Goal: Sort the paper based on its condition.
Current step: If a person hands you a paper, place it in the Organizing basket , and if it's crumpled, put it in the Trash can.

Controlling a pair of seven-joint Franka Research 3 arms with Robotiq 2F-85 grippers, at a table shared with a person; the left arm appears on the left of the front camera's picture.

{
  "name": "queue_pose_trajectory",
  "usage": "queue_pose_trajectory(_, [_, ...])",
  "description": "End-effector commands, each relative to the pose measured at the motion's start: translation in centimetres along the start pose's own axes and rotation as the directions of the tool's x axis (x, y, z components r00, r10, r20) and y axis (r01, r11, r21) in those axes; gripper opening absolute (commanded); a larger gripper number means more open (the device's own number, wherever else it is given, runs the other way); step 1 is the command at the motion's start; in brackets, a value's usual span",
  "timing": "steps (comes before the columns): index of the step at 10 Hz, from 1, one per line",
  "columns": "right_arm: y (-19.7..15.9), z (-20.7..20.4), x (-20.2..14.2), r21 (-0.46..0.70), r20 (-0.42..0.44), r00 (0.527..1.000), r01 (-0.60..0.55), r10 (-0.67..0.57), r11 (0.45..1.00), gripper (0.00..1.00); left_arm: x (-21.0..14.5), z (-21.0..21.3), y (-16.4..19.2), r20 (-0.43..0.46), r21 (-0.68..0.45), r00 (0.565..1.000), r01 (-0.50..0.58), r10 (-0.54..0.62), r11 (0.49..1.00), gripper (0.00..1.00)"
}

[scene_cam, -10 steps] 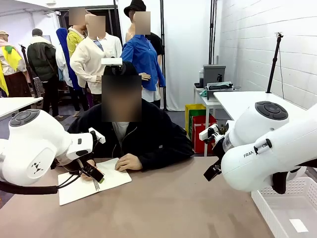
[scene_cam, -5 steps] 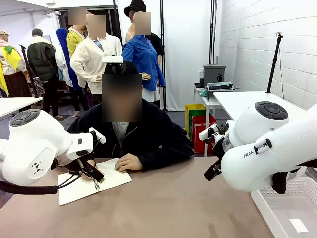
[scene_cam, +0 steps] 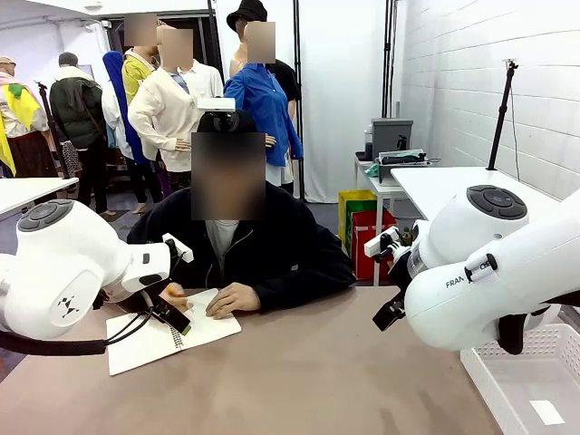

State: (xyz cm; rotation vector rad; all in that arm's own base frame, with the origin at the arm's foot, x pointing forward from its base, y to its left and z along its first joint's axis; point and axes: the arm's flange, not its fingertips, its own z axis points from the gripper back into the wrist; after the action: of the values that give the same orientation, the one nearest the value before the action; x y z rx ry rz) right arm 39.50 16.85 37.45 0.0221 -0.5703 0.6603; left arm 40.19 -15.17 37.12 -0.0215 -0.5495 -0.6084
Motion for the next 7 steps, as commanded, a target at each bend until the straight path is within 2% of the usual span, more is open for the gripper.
queue_pose_trajectory(1, [-0.01,0.0,0.0,0.0,0.0,1.0,0.0,0.0,1.0,1.0,-0.02,0.0,0.1,0.0,0.001,1.0,-0.002,0.002,1.0,1.0])
queue_pose_trajectory(7, [-0.01,0.0,0.0,0.0,0.0,1.0,0.0,0.0,1.0,1.0,-0.02,0.0,0.1,0.0,0.001,1.0,-0.002,0.002,1.0,1.0])
